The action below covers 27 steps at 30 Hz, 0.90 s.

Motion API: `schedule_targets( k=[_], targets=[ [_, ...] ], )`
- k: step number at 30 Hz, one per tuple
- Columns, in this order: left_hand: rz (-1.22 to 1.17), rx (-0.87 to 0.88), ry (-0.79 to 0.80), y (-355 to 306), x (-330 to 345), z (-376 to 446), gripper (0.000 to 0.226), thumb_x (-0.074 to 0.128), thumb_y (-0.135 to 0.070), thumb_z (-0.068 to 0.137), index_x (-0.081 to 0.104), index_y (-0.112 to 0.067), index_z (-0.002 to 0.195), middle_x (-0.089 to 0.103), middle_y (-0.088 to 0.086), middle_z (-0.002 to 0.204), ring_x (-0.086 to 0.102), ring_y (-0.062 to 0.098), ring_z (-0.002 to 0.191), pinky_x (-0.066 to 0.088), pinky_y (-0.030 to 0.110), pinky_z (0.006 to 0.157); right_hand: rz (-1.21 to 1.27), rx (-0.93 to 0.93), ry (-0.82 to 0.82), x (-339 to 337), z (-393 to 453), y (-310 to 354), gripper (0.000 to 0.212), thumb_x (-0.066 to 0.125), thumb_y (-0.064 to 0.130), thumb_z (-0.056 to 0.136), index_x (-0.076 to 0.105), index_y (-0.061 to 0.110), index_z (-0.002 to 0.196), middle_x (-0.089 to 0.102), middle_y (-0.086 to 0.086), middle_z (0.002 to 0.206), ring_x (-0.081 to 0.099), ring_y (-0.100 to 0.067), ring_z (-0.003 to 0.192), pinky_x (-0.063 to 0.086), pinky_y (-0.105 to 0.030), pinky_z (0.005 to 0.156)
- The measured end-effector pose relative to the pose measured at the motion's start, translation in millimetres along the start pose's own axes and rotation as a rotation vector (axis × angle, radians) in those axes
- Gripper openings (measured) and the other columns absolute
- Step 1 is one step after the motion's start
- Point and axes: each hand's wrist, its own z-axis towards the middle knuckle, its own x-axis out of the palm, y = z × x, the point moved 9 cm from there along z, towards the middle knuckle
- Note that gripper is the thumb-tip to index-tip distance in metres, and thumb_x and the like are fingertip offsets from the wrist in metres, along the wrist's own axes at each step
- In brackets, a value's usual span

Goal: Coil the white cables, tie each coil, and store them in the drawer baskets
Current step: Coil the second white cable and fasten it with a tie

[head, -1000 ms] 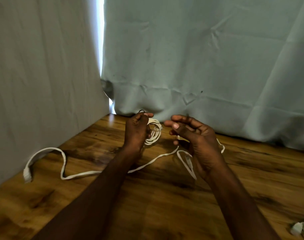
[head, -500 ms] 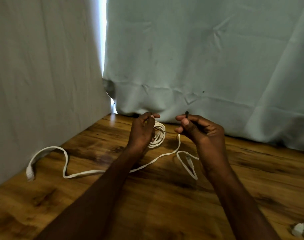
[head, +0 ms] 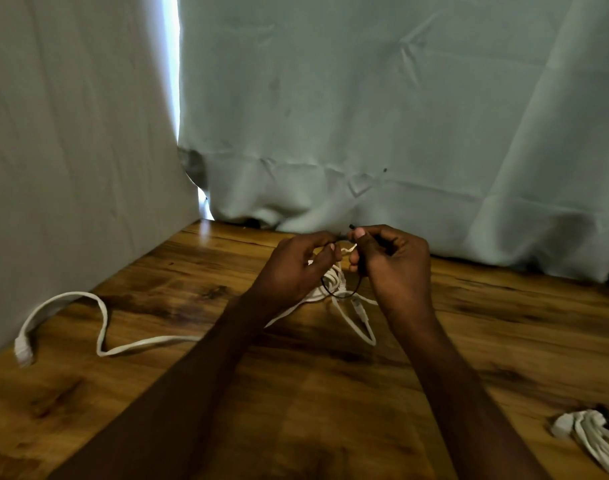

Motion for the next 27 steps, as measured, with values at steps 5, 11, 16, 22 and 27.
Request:
schedule_targets(
  k=[5, 11, 16, 22, 27],
  targets=[
    [-0.078, -0.008, 0.02, -6.2, 1.4, -1.6, 0.021, 0.054, -0.021, 0.103, 0.069, -0.018, 0.088, 0.065, 0.0, 0.077, 0.059, 0.011, 0.069, 0.048, 0.026, 0.065, -0.107, -0.036, -0.067, -9.1, 2.1, -0.7, 0.019, 0.07, 0.016, 0.095, 0.08, 0.027, 0.083, 0.076, 0.002, 0.071, 0.073, -0.021, 0.064, 0.063, -0.048, 0.072],
    [-0.052, 0.064, 0.062, -25.1, 0.8, -1.9, 0.026, 0.057, -0.014, 0.102, 0.068, -0.034, 0.091, 0.067, -0.014, 0.078, 0.062, 0.0, 0.075, 0.045, 0.02, 0.073, -0.118, -0.014, -0.063, -9.2, 0.5, -2.3, 0.016, 0.069, 0.015, 0.095, 0.081, 0.021, 0.086, 0.076, 0.0, 0.069, 0.075, -0.023, 0.067, 0.063, -0.049, 0.076],
    [-0.065, 0.064, 0.064, -26.3, 0.9, -2.8, 0.018, 0.058, -0.019, 0.101, 0.073, -0.028, 0.1, 0.074, -0.007, 0.086, 0.066, 0.002, 0.08, 0.049, 0.021, 0.076, -0.118, -0.017, -0.058, -6.9, 0.4, -2.5, 0.017, 0.069, 0.016, 0.095, 0.081, 0.022, 0.085, 0.077, 0.002, 0.071, 0.076, -0.021, 0.069, 0.063, -0.049, 0.077],
    [-0.048, 0.061, 0.075, -22.4, 1.8, -1.7, 0.015, 0.058, -0.017, 0.101, 0.073, -0.021, 0.1, 0.074, -0.007, 0.087, 0.065, 0.0, 0.08, 0.048, 0.022, 0.074, -0.117, -0.002, -0.034, -4.5, 0.3, -6.0, 0.019, 0.067, 0.014, 0.096, 0.081, 0.02, 0.085, 0.077, 0.001, 0.073, 0.076, -0.021, 0.068, 0.064, -0.045, 0.075],
    [-0.013, 0.045, 0.073, -14.2, 3.1, 0.0, 0.018, 0.058, -0.021, 0.1, 0.074, -0.013, 0.099, 0.076, 0.003, 0.091, 0.072, 0.022, 0.087, 0.057, 0.041, 0.078, -0.09, 0.037, -0.046, -6.7, 2.6, -10.4, 0.022, 0.065, 0.01, 0.094, 0.079, 0.017, 0.08, 0.076, -0.001, 0.07, 0.075, -0.023, 0.064, 0.064, -0.041, 0.07]
  ],
)
